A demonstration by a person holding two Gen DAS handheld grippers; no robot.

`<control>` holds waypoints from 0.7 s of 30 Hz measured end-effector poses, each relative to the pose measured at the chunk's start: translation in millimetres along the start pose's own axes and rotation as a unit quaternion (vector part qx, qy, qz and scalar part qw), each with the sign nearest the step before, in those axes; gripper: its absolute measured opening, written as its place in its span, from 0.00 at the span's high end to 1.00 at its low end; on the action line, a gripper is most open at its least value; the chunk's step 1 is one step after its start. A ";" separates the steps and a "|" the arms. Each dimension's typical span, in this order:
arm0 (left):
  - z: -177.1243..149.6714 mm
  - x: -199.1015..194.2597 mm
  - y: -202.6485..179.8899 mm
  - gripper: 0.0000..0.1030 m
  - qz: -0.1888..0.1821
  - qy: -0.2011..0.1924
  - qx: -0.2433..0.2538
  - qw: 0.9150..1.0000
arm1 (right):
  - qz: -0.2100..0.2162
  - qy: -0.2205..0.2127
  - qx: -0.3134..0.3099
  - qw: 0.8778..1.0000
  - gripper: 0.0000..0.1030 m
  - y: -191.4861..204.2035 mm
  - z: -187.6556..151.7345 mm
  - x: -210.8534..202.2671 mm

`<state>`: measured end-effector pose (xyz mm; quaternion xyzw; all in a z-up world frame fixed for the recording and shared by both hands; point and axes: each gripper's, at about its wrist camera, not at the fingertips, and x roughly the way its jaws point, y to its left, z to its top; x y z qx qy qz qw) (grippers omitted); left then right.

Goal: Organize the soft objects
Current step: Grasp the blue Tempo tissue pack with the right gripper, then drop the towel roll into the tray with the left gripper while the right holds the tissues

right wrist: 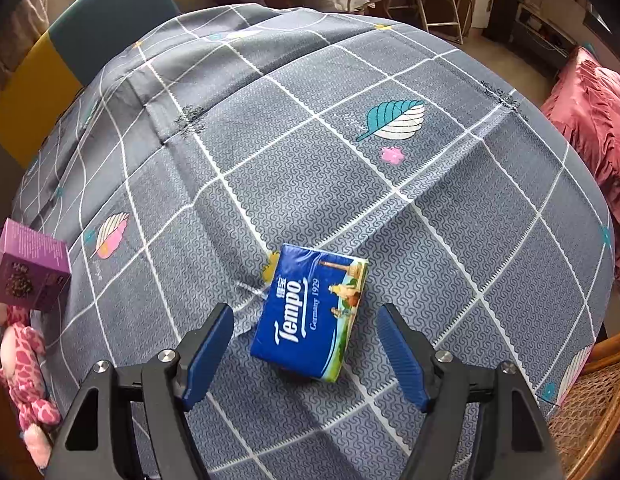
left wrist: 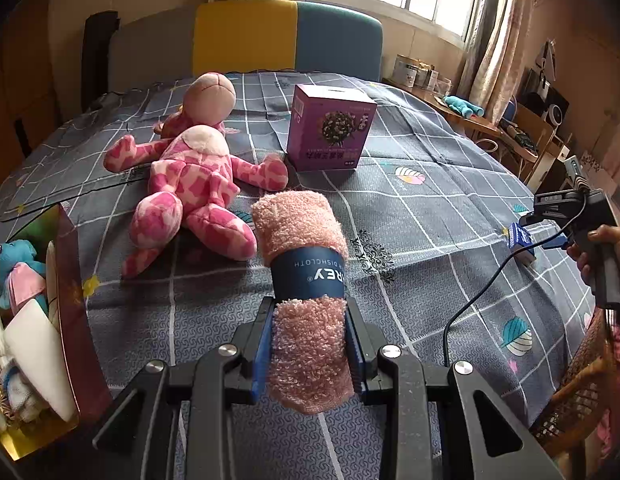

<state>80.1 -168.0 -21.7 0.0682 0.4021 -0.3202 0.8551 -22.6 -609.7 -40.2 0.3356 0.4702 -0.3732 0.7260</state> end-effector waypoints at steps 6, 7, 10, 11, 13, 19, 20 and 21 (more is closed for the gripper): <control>-2.7 -7.6 5.5 0.68 0.005 -0.005 -0.002 1.000 | -0.037 0.034 -0.018 0.999 0.42 8.2 -3.9 33.8; -3.3 -8.7 6.8 0.68 0.006 -0.005 -0.003 1.000 | -0.057 0.017 -0.033 0.998 0.46 12.0 -5.7 30.5; -5.5 -12.1 12.8 0.68 0.012 -0.006 -0.008 1.000 | -0.061 -0.006 -0.050 0.997 0.46 17.7 -7.9 21.1; -6.1 -13.5 15.0 0.68 0.014 -0.007 -0.010 1.000 | -0.071 -0.030 -0.062 0.995 0.46 22.6 -8.7 11.7; -7.0 -17.2 21.1 0.68 0.020 -0.008 -0.017 1.000 | -0.065 -0.068 -0.086 0.992 0.46 35.9 -12.1 -8.0; -5.3 -30.8 39.5 0.68 0.040 -0.021 -0.037 0.998 | 0.081 -0.054 -0.210 0.973 0.46 110.2 -58.0 -40.9; -5.5 -33.7 42.8 0.68 0.045 -0.025 -0.040 0.998 | 0.105 -0.043 -0.229 0.967 0.46 129.4 -69.9 -40.9; -5.4 -36.7 46.5 0.68 0.050 -0.027 -0.043 0.997 | 0.130 -0.032 -0.245 0.960 0.46 143.6 -83.3 -43.1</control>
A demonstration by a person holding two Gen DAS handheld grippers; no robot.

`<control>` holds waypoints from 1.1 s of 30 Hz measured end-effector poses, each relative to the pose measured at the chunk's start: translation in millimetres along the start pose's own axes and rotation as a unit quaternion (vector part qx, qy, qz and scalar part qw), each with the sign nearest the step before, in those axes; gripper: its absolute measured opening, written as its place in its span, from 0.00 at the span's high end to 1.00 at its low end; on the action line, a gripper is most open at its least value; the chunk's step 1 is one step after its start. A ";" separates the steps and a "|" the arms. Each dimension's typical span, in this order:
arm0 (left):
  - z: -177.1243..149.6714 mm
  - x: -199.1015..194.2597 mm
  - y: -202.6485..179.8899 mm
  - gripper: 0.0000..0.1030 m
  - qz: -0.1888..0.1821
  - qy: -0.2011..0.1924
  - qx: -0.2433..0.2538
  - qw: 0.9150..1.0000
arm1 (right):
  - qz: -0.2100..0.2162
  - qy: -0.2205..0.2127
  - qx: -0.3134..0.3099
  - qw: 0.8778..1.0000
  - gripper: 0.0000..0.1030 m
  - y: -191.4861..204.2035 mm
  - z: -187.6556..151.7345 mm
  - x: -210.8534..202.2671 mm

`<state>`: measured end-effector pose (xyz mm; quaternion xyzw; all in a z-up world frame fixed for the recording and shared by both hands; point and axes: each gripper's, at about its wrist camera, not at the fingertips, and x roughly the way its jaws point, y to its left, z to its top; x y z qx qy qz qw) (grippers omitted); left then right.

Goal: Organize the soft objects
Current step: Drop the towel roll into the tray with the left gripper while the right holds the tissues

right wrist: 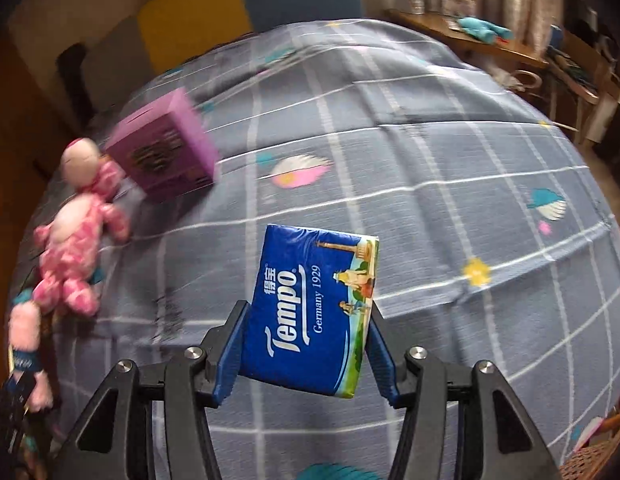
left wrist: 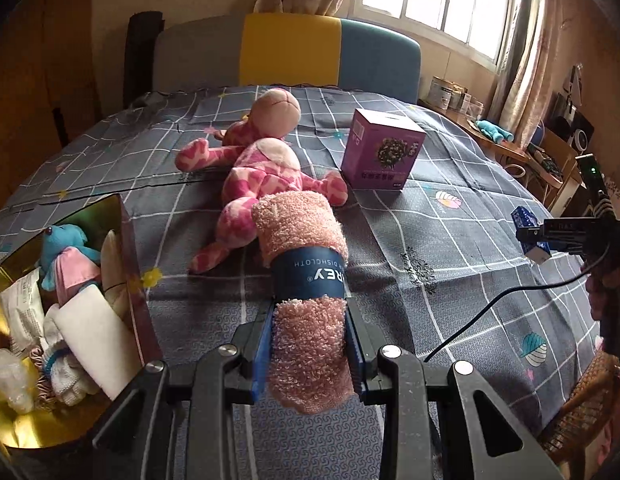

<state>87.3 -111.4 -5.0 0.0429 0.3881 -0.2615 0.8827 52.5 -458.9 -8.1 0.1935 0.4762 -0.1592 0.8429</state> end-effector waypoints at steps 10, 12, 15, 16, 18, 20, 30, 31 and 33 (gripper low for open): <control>-4.3 -32.2 51.1 0.68 0.058 -0.024 -0.033 0.997 | 0.092 0.058 -0.138 0.984 0.46 162.7 -84.7 44.0; -6.7 -39.1 63.7 0.68 0.071 -0.029 -0.042 0.996 | 0.092 0.066 -0.146 0.983 0.46 172.8 -97.5 53.3; -11.6 -48.3 81.4 0.68 0.086 -0.033 -0.056 0.994 | 0.061 0.062 -0.166 0.982 0.47 182.0 -111.4 63.3; -13.3 -51.5 87.6 0.68 0.092 -0.035 -0.059 0.993 | 0.055 0.053 -0.174 0.982 0.47 184.1 -113.7 63.2; -16.4 -56.1 97.8 0.68 0.099 -0.037 -0.067 0.992 | 0.049 0.047 -0.181 0.981 0.47 185.8 -117.2 62.9; -20.0 -60.5 107.0 0.68 0.107 -0.039 -0.073 0.991 | 0.050 0.043 -0.180 0.981 0.46 183.8 -117.0 66.6; -32.4 -74.7 123.5 0.68 0.123 -0.043 -0.089 0.987 | 0.036 0.028 -0.196 0.979 0.46 186.0 -121.7 69.6; -33.5 -76.5 124.5 0.68 0.124 -0.044 -0.089 0.987 | 0.037 0.023 -0.197 0.980 0.46 185.7 -123.8 68.8; -34.1 -77.9 125.5 0.68 0.127 -0.043 -0.091 0.987 | 0.040 0.012 -0.195 0.980 0.46 183.5 -127.5 67.1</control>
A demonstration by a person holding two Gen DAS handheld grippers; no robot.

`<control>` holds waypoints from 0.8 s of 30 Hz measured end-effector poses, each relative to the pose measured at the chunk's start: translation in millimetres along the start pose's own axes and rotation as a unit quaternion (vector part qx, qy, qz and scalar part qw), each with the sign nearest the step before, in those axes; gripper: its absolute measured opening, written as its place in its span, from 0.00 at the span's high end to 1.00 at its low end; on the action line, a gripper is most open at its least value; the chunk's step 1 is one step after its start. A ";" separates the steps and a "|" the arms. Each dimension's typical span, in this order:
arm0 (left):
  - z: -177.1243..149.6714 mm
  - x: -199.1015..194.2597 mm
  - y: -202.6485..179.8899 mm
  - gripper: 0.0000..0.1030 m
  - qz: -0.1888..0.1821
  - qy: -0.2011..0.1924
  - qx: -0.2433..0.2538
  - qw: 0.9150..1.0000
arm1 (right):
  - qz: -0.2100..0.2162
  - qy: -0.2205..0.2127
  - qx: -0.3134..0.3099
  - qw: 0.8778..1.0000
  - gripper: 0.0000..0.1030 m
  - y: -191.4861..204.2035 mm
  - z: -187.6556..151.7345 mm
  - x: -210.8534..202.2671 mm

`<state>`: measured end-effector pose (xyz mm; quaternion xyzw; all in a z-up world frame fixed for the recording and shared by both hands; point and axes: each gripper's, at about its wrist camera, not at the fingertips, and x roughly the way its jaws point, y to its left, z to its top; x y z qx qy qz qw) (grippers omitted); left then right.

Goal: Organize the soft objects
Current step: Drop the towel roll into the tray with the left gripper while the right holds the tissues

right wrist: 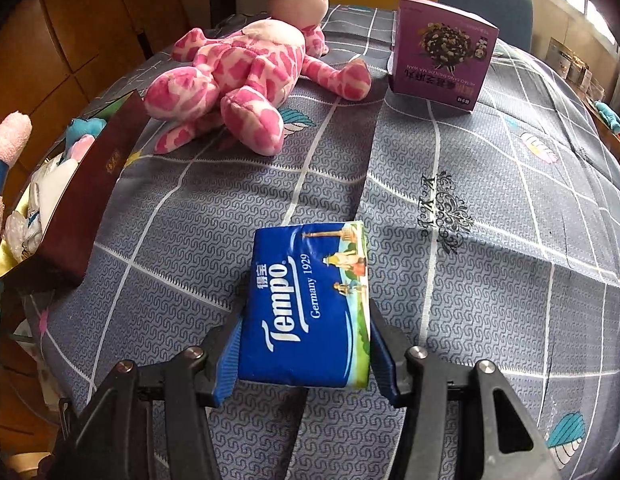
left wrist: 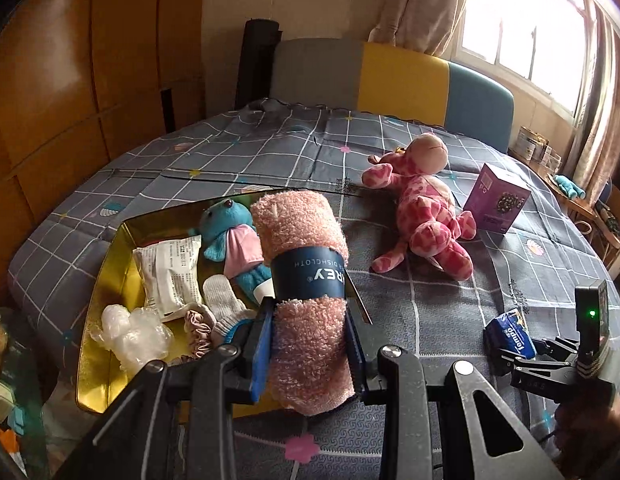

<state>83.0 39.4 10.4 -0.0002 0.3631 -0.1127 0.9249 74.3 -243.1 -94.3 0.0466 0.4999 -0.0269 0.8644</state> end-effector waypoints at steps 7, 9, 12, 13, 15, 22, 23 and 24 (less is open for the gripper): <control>-1.2 -2.1 9.1 0.68 0.004 0.003 -0.009 1.000 | -0.005 -0.014 0.001 1.000 0.46 1.8 -4.4 -3.2; -1.3 -1.1 15.0 0.68 0.004 0.007 -0.016 1.000 | -0.005 -0.018 0.001 1.000 0.46 1.6 -5.6 -3.9; -1.9 -1.7 29.4 0.68 0.008 0.011 -0.033 0.999 | -0.005 -0.025 0.001 1.000 0.46 2.9 -10.3 -8.1; -2.3 -3.0 36.5 0.68 0.011 0.010 -0.040 0.999 | -0.005 -0.027 0.002 1.000 0.46 2.9 -10.5 -8.4; -2.3 -6.3 52.4 0.68 0.024 0.008 -0.055 0.998 | -0.005 -0.030 0.001 1.000 0.46 3.4 -11.4 -9.2; -9.9 -20.7 107.4 0.68 0.073 0.003 -0.111 0.991 | -0.002 -0.038 0.000 0.999 0.47 2.4 -15.6 -14.0; -11.7 -21.8 110.7 0.68 0.079 0.004 -0.114 0.990 | -0.002 -0.039 0.000 0.999 0.47 2.6 -15.7 -14.5; -13.5 -22.4 113.2 0.68 0.082 0.004 -0.116 0.990 | -0.001 -0.040 0.000 0.999 0.47 2.8 -15.6 -14.4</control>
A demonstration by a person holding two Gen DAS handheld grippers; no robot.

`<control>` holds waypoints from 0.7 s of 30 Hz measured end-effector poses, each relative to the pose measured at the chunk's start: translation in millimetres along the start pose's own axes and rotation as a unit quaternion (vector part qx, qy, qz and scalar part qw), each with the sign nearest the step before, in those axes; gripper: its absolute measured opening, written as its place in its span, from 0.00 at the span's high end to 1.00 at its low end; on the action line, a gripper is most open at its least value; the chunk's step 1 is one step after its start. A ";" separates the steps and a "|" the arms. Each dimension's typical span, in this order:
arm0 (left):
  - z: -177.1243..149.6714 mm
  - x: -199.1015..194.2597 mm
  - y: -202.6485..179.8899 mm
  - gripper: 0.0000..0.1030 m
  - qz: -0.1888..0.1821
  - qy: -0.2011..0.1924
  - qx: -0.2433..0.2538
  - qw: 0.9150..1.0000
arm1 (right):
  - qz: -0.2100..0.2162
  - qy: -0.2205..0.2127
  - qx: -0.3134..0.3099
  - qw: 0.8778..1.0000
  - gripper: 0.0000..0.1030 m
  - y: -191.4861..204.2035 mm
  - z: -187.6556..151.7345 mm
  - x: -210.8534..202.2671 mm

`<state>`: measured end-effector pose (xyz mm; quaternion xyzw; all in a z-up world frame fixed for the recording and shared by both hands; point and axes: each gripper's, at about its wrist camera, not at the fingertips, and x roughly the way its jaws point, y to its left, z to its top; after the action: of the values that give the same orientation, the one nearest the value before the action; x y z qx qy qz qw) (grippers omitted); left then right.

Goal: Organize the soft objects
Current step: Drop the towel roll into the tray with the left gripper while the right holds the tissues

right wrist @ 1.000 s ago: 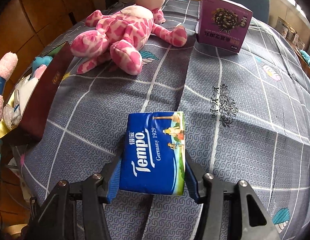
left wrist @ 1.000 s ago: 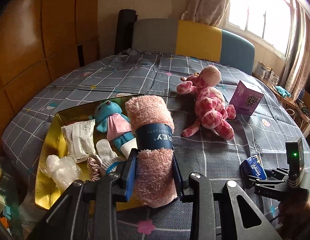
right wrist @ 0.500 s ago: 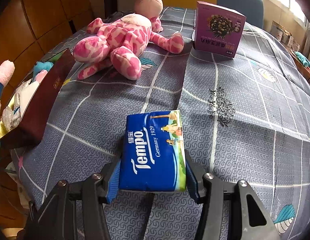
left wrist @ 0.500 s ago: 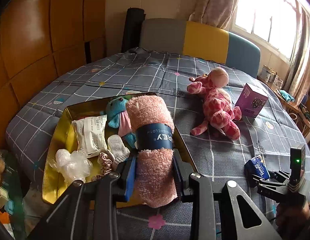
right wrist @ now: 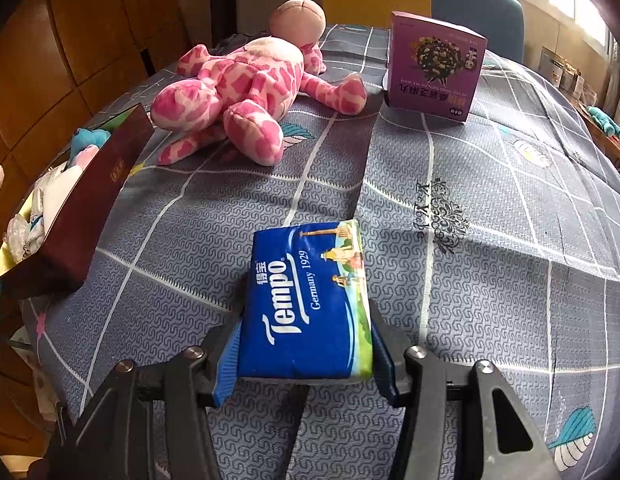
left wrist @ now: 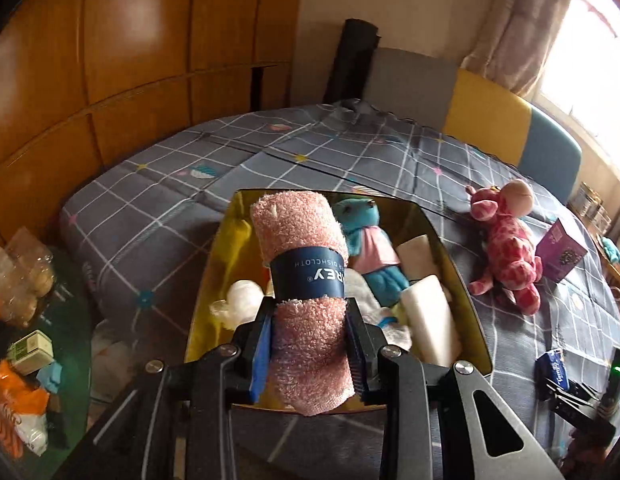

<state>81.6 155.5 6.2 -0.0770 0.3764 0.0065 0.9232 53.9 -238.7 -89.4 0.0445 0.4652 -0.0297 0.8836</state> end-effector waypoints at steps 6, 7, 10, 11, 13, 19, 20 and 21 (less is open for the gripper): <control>-4.6 13.0 -7.2 0.68 -0.007 0.018 0.001 1.000 | 0.001 -0.005 -0.001 1.000 0.48 -0.2 -0.6 -2.6; -4.9 14.4 -13.4 0.68 -0.012 0.019 0.012 1.000 | 0.001 -0.005 -0.001 1.000 0.48 -0.1 -0.8 -3.0; -4.8 25.2 -31.2 0.68 -0.009 0.021 0.050 0.998 | -0.002 -0.007 -0.002 1.000 0.48 0.8 -1.2 -3.5; -4.4 31.1 -33.5 0.68 -0.010 0.027 0.052 0.998 | -0.002 -0.007 -0.002 1.000 0.48 1.2 -1.2 -3.9; -3.0 40.6 -37.3 0.68 -0.015 0.033 0.051 0.998 | -0.004 -0.005 -0.003 1.000 0.48 1.4 -1.4 -4.3; 0.8 46.8 -51.9 0.68 -0.019 0.020 0.071 0.997 | -0.007 -0.006 -0.005 1.000 0.48 2.0 -0.8 -3.9; 1.7 48.9 -53.0 0.68 -0.019 0.020 0.073 0.997 | -0.007 -0.006 -0.005 1.000 0.48 2.1 -0.6 -3.8; 3.0 51.7 -54.0 0.68 -0.018 0.020 0.074 0.997 | -0.007 -0.006 -0.006 1.000 0.48 2.1 -0.6 -3.7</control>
<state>124.5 100.2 -20.2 -0.0155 0.3931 -0.0396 0.9185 51.6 -236.5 -86.5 0.0359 0.4604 -0.0337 0.8863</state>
